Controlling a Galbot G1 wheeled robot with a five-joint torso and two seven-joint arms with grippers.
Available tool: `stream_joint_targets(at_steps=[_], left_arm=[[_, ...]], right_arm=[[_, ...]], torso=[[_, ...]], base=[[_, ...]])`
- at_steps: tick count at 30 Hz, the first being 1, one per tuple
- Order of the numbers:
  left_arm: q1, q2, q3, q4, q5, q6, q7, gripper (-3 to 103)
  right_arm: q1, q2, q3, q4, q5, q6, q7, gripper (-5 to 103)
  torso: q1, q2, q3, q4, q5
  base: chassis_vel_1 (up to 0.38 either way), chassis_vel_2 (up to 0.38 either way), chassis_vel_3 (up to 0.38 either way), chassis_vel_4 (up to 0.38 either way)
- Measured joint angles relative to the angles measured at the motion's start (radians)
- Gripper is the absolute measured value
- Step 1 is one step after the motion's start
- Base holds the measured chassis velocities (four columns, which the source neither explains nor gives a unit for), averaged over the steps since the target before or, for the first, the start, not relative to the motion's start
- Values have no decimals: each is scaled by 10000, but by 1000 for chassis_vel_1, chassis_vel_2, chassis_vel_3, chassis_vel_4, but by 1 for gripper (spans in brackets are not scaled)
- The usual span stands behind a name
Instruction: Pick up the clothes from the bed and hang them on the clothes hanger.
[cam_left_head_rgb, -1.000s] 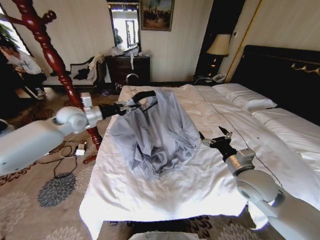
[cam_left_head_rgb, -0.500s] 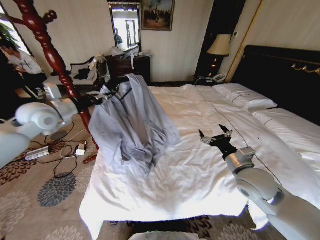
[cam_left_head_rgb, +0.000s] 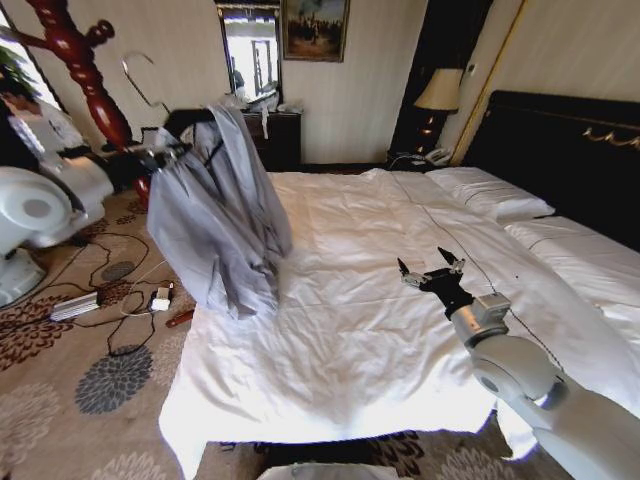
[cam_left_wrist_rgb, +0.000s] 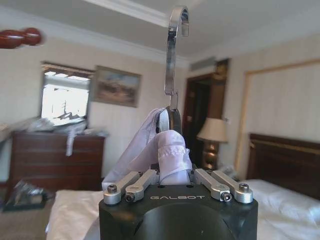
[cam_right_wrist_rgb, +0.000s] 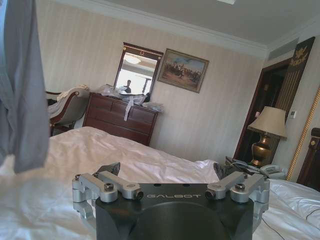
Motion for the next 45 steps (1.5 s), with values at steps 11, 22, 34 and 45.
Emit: stream_joint_targets(at_steps=[11, 22, 34, 45], left_arm=[[-3743, -2006, 2104, 1173, -2307, 2298, -3624, 17], [-6603, -3659, 3804, 4040, -3497, 3214, -4731, 17], [-6978, -4342, 3998, 6446, -3070, 3547, -4345, 17], [-6922, -4697, 3931, 7585, -1869, 3657, -3787, 17]], right_arm=[[12, -2, -9, -4, -9, 0, 3, 100], [19, -2, -12, -3, -11, -1, 3, 100], [21, -1, -12, -3, -10, -2, 4, 100], [21, -2, -13, -3, -11, -3, 4, 100]], torso=[[2, -1, 1, 1, 2], [2, -1, 0, 2, -2], [1, -1, 0, -1, 0], [0, -1, 0, 0, -2]], base=[[0, 0, 0, 0], [0, 0, 0, 0], [0, 0, 0, 0], [0, 0, 0, 0]])
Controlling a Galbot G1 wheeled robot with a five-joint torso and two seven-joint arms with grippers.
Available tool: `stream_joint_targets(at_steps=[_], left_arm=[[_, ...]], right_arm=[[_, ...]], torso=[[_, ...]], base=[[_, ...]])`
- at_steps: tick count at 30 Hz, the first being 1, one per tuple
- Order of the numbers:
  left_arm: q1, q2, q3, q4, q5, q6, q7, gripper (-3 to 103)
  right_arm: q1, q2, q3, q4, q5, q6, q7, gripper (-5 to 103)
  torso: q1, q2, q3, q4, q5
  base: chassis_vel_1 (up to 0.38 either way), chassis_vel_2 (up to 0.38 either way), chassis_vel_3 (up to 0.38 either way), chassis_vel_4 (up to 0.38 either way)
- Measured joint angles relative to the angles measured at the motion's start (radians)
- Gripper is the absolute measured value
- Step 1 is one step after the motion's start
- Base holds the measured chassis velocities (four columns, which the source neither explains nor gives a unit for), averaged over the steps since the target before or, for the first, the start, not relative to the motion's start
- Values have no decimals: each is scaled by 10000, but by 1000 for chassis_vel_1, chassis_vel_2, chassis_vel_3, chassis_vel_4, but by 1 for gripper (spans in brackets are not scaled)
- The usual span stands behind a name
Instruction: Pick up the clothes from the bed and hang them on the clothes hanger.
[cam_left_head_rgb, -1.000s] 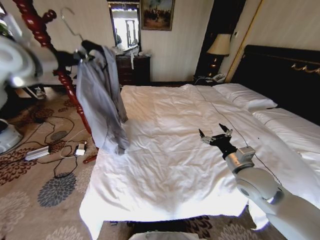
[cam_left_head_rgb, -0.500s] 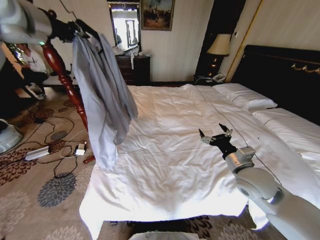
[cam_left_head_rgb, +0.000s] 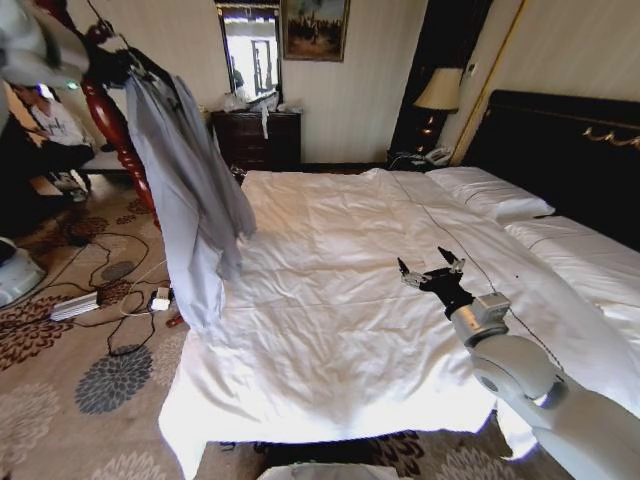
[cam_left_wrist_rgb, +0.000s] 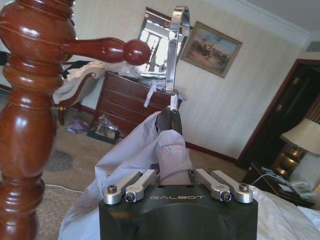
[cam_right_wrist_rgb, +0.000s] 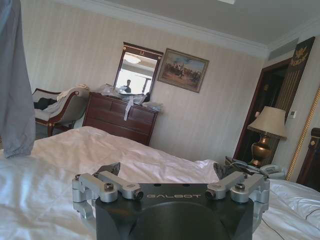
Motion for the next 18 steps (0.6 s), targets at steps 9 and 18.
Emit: stream_joint_targets(at_steps=[9, 18], left_arm=[[-55, -640, -37, 1364, 1236, -46, 721, 17], [186, -799, -141, 2348, 2143, -334, 1471, 17]], right_arm=[[1, 0, 0, 0, 0, 0, 0, 100], [1, 0, 0, 0, 0, 0, 0, 100]], torso=[[0, 1, 0, 0, 3], [-2, 1, -1, 1, -1]], base=[[0, 0, 0, 0], [0, 0, 0, 0]])
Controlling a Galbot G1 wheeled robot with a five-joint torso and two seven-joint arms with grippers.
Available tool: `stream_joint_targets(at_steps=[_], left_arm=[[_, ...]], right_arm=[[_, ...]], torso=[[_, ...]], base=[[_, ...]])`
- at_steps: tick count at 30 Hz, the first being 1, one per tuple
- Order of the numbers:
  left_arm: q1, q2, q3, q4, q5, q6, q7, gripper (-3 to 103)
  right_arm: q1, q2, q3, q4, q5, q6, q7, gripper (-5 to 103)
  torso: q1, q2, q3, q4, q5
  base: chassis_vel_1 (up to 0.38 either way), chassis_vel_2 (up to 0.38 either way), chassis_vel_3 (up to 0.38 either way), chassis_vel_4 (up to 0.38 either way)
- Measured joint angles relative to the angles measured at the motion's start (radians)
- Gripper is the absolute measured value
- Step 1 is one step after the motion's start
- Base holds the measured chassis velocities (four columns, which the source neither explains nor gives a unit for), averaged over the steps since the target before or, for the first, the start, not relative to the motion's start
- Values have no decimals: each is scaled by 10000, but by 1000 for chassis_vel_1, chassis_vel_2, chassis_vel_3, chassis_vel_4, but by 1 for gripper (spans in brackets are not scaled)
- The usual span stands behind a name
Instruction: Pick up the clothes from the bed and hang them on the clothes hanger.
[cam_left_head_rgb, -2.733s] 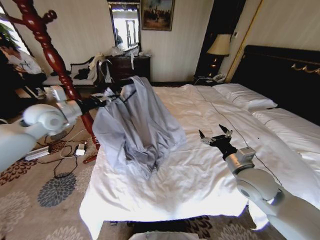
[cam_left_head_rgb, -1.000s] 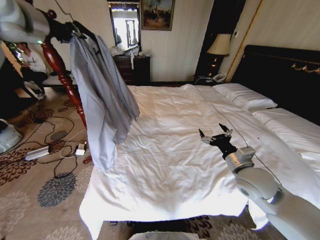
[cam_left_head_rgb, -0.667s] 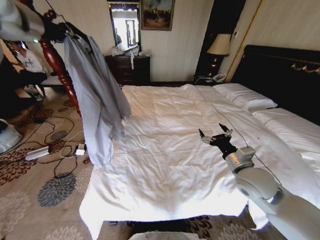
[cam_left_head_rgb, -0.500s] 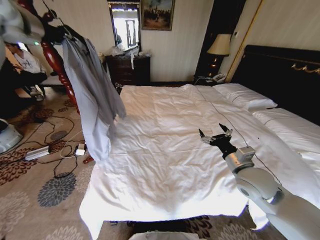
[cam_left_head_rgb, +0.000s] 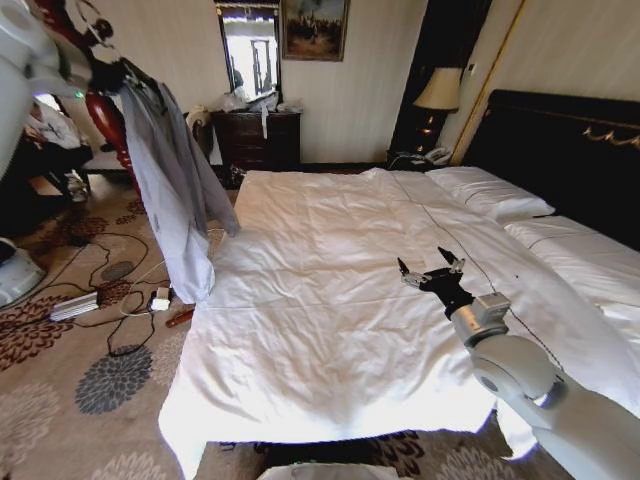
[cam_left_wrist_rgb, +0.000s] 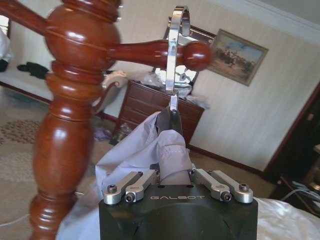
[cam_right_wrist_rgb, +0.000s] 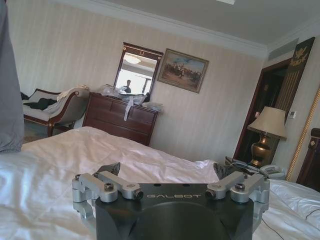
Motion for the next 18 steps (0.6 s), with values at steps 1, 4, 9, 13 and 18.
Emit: stream_joint_targets(at_steps=[1, 4, 9, 13, 18], left_arm=[[0, 0, 0, 0, 0, 0, 0, 17], [4, -110, -33, 391, 199, 53, 250, 17], [40, -396, -80, 729, 654, 27, 828, 17], [-45, -889, -233, 1114, 853, 35, 1041, 17], [-24, -1221, -297, 1390, 978, 50, 1041, 17]], right_arm=[[0, 0, 0, 0, 0, 0, 0, 100], [0, 0, 0, 0, 0, 0, 0, 100], [0, 0, 0, 0, 0, 0, 0, 100], [0, 0, 0, 0, 0, 0, 0, 100], [0, 0, 0, 0, 0, 0, 0, 100]], torso=[[0, 0, 0, 0, 0], [2, 0, 1, 3, 0], [0, 0, -1, 3, 1], [4, 0, 2, -5, 5], [0, 1, -1, -4, 6]], base=[[0, 0, 0, 0], [0, 0, 0, 0], [0, 0, 0, 0], [0, 0, 0, 0], [0, 0, 0, 0]])
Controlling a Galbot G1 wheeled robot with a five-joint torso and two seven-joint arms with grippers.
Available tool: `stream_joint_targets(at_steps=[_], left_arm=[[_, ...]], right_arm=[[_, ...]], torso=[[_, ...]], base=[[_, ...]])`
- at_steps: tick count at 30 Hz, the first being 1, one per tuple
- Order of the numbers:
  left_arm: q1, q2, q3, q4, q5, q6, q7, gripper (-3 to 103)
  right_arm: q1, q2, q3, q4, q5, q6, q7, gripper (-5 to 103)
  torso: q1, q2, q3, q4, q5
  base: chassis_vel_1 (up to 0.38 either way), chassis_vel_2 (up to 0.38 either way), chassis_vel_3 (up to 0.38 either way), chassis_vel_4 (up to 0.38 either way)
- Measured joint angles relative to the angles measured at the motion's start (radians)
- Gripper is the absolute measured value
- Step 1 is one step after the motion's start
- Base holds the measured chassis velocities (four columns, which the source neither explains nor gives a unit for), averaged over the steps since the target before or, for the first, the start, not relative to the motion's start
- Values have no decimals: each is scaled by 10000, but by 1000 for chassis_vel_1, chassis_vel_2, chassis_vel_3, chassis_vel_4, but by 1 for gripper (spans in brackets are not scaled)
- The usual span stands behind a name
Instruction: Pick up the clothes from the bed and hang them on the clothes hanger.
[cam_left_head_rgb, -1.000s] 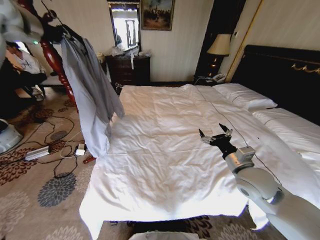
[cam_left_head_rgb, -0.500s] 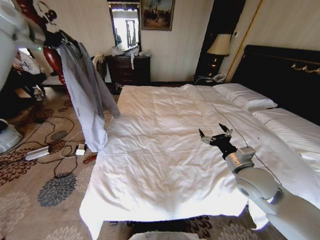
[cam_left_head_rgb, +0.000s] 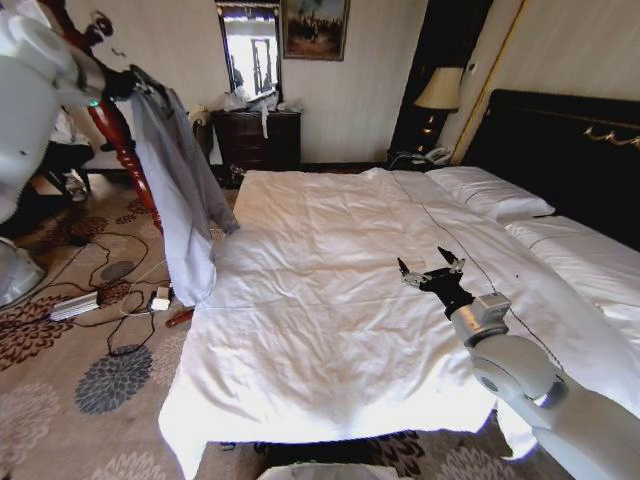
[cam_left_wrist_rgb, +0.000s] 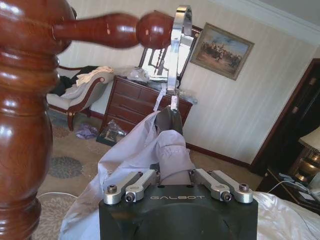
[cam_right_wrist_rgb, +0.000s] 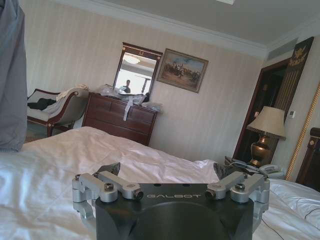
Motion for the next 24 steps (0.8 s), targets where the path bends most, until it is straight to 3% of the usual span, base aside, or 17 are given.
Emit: stream_joint_targets(at_steps=[9, 14, 19, 21, 24], left_arm=[[343, 441, -284, -495, -46, -130, -255, 17], [288, 614, -295, -680, -20, -202, -87, 17], [104, 477, -286, -670, -106, -208, -146, 17], [104, 477, -271, -661, -122, -192, -171, 17], [229, 497, -285, -652, -128, -184, -261, 17]], right_arm=[[1, 0, 0, 0, 0, 0, 0, 100], [0, 0, -1, 0, 0, 0, 0, 100], [1, 0, 0, 0, 0, 0, 0, 100], [0, 0, -1, 0, 0, 0, 0, 100], [0, 0, -1, 0, 0, 0, 0, 100]], torso=[[0, 0, 1, 3, -2], [2, -1, 2, 17, -18], [1, 0, 0, -7, 5], [1, -1, 1, -6, 3], [2, -1, 2, 13, -11]], base=[[0, 0, 0, 0], [0, 0, 0, 0], [0, 0, 0, 0], [0, 0, 0, 0], [0, 0, 0, 0]])
